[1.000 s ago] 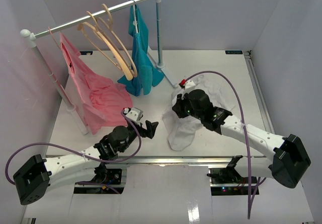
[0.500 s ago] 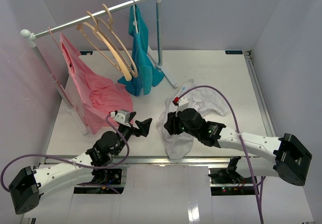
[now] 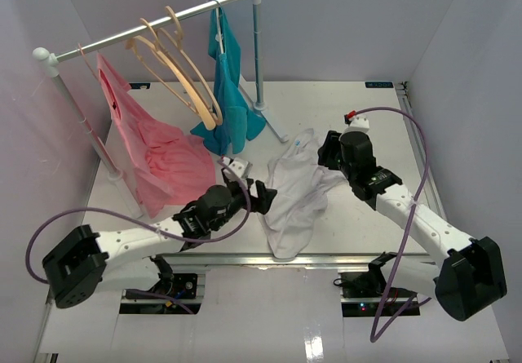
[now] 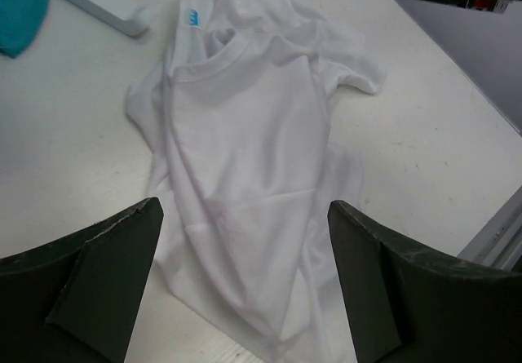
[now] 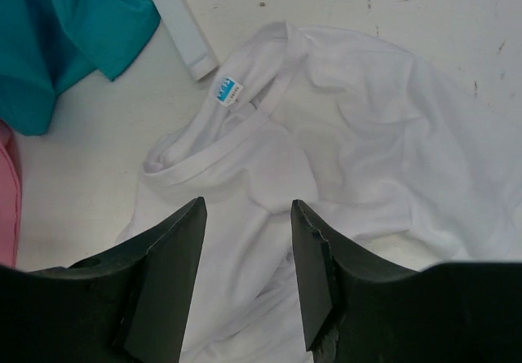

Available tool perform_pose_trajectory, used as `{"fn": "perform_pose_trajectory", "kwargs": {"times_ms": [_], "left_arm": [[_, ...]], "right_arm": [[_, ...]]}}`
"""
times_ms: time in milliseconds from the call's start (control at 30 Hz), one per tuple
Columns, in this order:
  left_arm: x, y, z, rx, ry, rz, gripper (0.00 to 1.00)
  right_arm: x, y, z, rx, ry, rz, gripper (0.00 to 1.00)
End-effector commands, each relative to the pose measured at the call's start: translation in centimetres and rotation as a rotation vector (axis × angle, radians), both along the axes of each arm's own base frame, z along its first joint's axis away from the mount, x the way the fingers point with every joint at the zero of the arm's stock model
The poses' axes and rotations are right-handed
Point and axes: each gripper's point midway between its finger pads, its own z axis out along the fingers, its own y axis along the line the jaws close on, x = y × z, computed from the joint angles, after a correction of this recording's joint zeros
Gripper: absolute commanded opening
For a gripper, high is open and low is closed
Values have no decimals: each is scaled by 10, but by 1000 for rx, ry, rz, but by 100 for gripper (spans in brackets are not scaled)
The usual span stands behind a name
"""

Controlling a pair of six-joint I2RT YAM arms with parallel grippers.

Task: Place the t-shirt on the hanger
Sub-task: Place the T-shirt at the center of the board.

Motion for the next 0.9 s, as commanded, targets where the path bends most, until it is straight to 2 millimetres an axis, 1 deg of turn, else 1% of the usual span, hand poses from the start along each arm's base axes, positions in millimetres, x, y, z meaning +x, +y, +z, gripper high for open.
{"fn": "perform_pose_trajectory", "kwargs": {"times_ms": [0,67,133,200,233,267,300,367,433,467,533,567,600,633,700,733,800,867], "left_arm": [[-4,-45,-35,64,143,-137,91],[1,-57,-43,85,163,-151,91],[6,-61,-68,143,206,-137,91],[7,-67,-77,159,221,-146,90],[7,-70,-80,163,229,-157,88],[6,-72,-87,177,245,-163,83],[5,-72,-93,188,259,-166,69],[3,-69,-98,204,279,-161,24],[1,-56,-100,232,294,-128,7],[1,-51,-88,216,279,-112,1],[2,-26,-83,256,283,-25,0],[3,-17,-62,223,254,10,0],[3,0,-57,223,261,77,0],[3,16,-55,226,270,144,0],[0,39,-53,209,272,220,0],[-2,44,-45,179,263,222,0],[-9,50,-49,170,275,216,0],[-11,55,-53,170,280,225,0]], "right_arm": [[0,3,11,63,-14,58,53],[-2,0,13,61,-22,66,54],[-5,-6,21,71,-47,65,54],[-7,-10,24,74,-59,69,54],[-8,-12,25,77,-64,68,54],[-9,-15,26,80,-67,70,54],[-10,-16,26,82,-69,73,54],[-10,-17,27,84,-70,83,54],[-11,-17,25,84,-67,92,54],[-12,-17,25,83,-67,95,54],[-12,-16,20,77,-58,104,54],[-12,-15,18,75,-53,107,55],[-12,-15,15,73,-44,111,54],[-11,-14,11,71,-35,114,54],[-9,-11,6,81,-27,120,53],[-9,-8,2,82,-13,134,53],[-3,3,1,106,-29,176,53],[1,10,-3,118,-17,202,52]]}}
